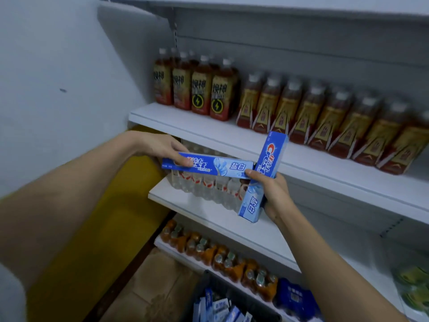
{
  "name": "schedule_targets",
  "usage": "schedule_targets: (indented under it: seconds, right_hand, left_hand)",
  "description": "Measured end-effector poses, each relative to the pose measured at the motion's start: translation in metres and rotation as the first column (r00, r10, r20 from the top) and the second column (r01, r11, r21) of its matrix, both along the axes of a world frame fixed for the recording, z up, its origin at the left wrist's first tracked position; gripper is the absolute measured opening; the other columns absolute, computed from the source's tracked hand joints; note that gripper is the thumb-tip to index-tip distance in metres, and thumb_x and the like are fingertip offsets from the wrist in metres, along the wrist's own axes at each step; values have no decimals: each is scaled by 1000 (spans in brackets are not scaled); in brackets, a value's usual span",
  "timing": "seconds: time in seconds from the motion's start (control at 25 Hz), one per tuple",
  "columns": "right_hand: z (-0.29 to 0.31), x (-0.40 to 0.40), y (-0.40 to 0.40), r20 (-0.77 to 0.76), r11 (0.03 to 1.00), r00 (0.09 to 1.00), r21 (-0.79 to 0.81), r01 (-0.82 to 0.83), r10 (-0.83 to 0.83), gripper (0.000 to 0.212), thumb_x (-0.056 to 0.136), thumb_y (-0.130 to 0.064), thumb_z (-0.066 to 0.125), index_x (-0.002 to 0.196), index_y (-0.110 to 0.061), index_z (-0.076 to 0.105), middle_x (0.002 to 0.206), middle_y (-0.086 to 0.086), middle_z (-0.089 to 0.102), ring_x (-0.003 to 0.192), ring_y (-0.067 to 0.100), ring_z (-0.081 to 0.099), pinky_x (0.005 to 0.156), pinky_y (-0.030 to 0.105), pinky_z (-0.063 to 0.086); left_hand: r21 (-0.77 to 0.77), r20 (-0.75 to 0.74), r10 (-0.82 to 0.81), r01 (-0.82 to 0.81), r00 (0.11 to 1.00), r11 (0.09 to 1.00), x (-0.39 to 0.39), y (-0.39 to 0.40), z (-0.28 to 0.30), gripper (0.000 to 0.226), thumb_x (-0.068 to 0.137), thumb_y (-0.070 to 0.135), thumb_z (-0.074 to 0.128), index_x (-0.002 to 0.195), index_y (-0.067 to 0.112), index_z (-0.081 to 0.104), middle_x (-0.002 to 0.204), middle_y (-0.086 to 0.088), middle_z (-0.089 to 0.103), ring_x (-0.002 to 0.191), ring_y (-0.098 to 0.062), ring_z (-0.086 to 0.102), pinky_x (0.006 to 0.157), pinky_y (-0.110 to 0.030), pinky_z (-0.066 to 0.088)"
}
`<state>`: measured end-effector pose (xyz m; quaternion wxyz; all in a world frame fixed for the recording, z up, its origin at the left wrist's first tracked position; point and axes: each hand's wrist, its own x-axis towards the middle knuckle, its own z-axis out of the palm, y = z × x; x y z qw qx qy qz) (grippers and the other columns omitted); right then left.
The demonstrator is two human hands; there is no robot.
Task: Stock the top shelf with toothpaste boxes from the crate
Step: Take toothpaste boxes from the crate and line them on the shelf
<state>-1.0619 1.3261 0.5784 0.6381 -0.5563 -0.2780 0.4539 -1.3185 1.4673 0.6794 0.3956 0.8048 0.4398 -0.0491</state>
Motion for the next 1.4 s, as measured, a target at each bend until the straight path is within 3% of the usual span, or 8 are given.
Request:
schedule_targets:
  seconds: [0.16,0.44,0.6,0.76,0.92,1.16,1.28,1.4]
  right_hand:
    - [20,-42,8,40,1000,999,-22,8,-7,34,74,-16,83,101,-12,63,95,10,76,86,29,72,84,46,58]
    - [46,-138,11,184,999,982,-15,-42,44,38,74,-23,84,104,-13,63,93,4,76,80,21,73,80,40,60]
    - [76,-149,6,270,998,961,16,-65,58,49,83,-33,76,118,-16,45,105,3,69,67,11,72,61,27,59]
    - [121,-131,11,375,999,927,42,-25,8,55,86,-44,70,118,-16,35,112,9,64,85,25,71,78,40,60]
    - [187,-98,17,479,985,874,170,-4,-79,46,87,-35,71,114,-10,43,106,13,66,75,24,71,65,36,58]
    - [286,-44,39,670,978,730,207,-11,-134,41,83,-41,74,109,-16,54,92,3,72,62,18,70,55,27,55]
    - [322,-19,59,740,975,654,220,-11,-159,40,80,-40,77,108,-17,59,86,3,72,56,14,68,51,25,53]
    - [355,4,83,805,978,571,210,-18,-162,43,76,-42,80,105,-15,64,88,9,74,65,23,73,68,39,62]
  left_hand:
    - [99,-118,-82,94,990,991,-26,-3,10,45,69,61,75,98,27,73,93,7,74,81,-10,70,78,-28,55]
    - [207,-55,-198,205,979,957,-73,-18,7,46,78,62,68,104,24,64,87,4,73,67,-8,69,65,-22,55]
    - [318,-7,-170,164,985,934,-90,-13,35,46,75,65,69,102,31,55,86,4,72,61,-9,68,62,-28,55]
    - [465,77,-198,141,977,874,-81,-3,85,39,75,64,69,97,36,53,89,11,69,63,-6,67,62,-28,53]
    - [556,145,-195,83,970,827,-67,13,144,39,74,63,70,101,37,60,91,3,69,66,-18,70,60,-37,59]
    - [693,206,-108,-67,972,718,-34,38,229,50,76,63,69,119,41,57,102,7,65,90,-11,63,75,-28,44]
    - [713,279,-93,-141,956,687,-19,55,257,50,79,58,69,123,40,52,93,5,66,71,-15,68,63,-25,46]
    - [753,294,-102,-164,950,637,-10,77,280,53,79,63,61,125,38,50,93,1,71,58,-17,66,60,-27,46]
